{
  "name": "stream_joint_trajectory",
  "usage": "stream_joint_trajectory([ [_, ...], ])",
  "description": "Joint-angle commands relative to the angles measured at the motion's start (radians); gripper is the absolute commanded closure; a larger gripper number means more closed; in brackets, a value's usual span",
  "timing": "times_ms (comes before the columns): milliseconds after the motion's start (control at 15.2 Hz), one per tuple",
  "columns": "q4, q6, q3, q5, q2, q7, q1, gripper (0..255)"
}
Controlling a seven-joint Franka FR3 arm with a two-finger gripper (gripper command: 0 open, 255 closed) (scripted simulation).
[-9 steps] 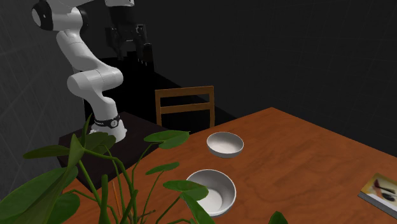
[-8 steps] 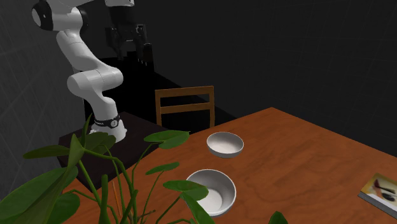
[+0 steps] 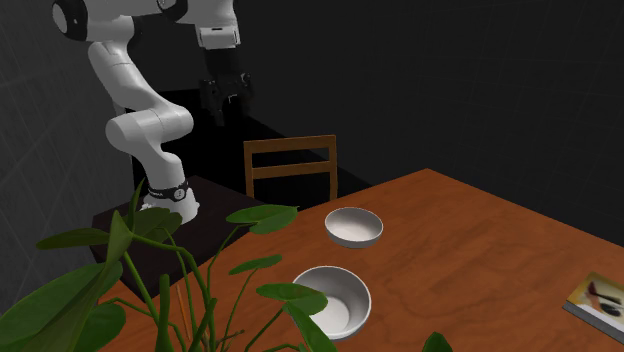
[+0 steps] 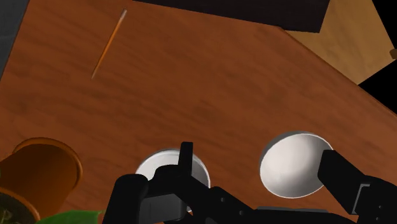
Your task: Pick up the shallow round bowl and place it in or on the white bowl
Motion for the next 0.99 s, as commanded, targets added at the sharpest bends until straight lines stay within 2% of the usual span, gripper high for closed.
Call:
stream_joint_trajectory([
  [0, -0.024, 0.075, 0.012, 0.014, 0.050, 0.014, 0.005, 0],
  [462, -0.057, 0.305, 0.057, 0.057, 0.248, 0.064, 0.027, 0],
  [924, -0.020, 0.514, 0.098, 0.086, 0.493, 0.111, 0.047, 0],
])
